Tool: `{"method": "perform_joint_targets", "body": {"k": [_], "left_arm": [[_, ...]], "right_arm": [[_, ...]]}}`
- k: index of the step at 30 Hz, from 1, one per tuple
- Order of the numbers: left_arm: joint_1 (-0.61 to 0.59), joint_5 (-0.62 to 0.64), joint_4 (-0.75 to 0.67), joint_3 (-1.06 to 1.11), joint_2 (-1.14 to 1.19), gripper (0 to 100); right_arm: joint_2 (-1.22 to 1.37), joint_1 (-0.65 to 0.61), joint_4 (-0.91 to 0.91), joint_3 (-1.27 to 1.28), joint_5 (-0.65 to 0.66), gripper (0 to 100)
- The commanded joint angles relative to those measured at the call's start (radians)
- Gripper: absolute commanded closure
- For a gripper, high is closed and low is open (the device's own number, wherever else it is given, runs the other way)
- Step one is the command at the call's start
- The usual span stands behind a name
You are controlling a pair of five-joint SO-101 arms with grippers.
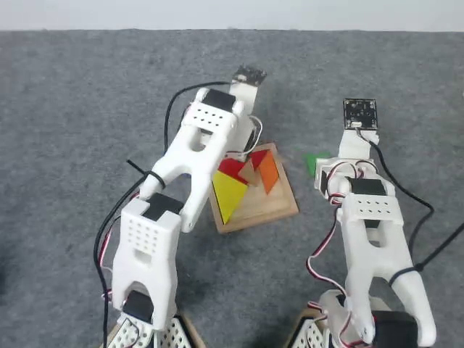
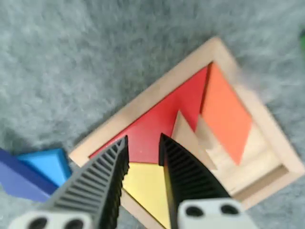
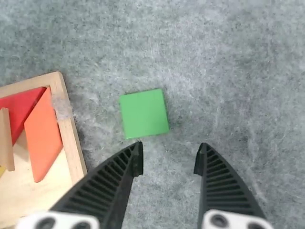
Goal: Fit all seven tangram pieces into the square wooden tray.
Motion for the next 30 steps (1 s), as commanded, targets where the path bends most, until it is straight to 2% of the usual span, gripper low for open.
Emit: {"method": "perform_joint_targets", "body": {"k": [1,7,15,20,26,30], "left_arm": [[0.026,-0.014,-0.054,0.038,-0.012,90],[0.097,-0.008,-0.075,0.101,-0.021,90],[0.095,-0.005,-0.064,0.085,-0.029,90],[0.078,-0.014,-0.061,0.076,-0.173,90],[-0.044,-0.014,-0.012,0.091,-0.422,90],[-0.15,-0.041,-0.038,0.255,-0.591,90]], "right_arm": [[-0.013,-0.008,-0.021,-0.021,0.012,80.5],[-0.013,-0.008,-0.021,-0.021,0.012,80.5],[-0.013,-0.008,-0.021,-0.021,0.012,80.5],[-0.012,-0.025,-0.016,-0.021,0.012,80.5],[0.07,-0.035,-0.008,-0.063,0.04,80.5],[0.156,-0.036,0.05,-0.141,0.04,80.5]]}}
